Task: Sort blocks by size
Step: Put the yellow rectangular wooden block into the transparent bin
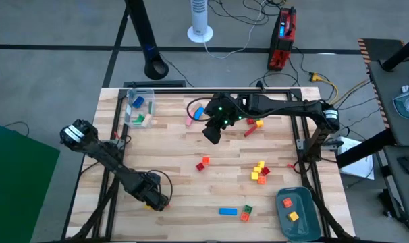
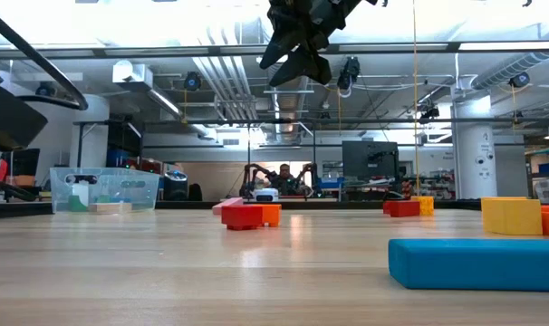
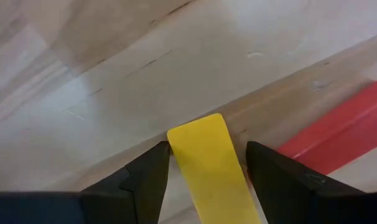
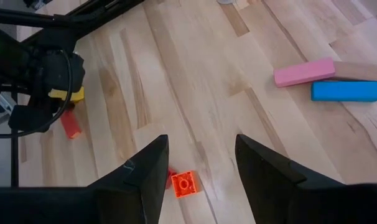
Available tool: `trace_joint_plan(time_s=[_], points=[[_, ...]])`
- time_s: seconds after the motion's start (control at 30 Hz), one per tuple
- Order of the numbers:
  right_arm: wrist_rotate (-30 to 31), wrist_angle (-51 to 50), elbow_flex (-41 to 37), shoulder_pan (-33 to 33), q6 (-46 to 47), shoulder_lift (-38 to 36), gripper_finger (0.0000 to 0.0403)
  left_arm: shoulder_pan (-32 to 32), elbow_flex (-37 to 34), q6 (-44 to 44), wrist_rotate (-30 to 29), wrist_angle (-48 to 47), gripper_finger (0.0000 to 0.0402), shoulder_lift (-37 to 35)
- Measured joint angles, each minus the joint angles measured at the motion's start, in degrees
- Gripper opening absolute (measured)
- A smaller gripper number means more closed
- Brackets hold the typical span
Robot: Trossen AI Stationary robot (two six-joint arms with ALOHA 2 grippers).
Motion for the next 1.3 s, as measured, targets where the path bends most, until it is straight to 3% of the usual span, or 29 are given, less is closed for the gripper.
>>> trace_joint_plan(time_s=[0.2,0.5,0.77,0.9,1.07,1.3], points=[[0.01,-0.03,0.0,0.0,0.01,0.02,0.0178,-0.09,-0.02,0.04,-0.21,0.04,0.0193,0.05],[-0.01,-0.05,0.0,0.0,-0.15,0.04,0.0179,-0.2,-0.19,-0.8,-0.25,0.3,0.0115,-0.73],[0.0,-0.05,0.0,-0.15,-1.1,0.04,0.0171,-0.02,0.97,-1.27,-1.61,-1.0,0.0119,-4.78],[0.03,-0.05,0.0,-0.28,-1.29,0.04,0.0174,0.82,3.26,-1.43,-2.36,-7.61,0.012,-8.26],[0.54,-0.04,0.0,-0.28,-2.15,0.04,0.018,4.18,8.98,0.85,-11.12,-18.68,0.012,-14.24],[1.52,0.01,0.0,-0.41,-3.59,0.04,0.0174,16.96,18.64,13.32,-32.61,-29.52,0.012,-21.64]])
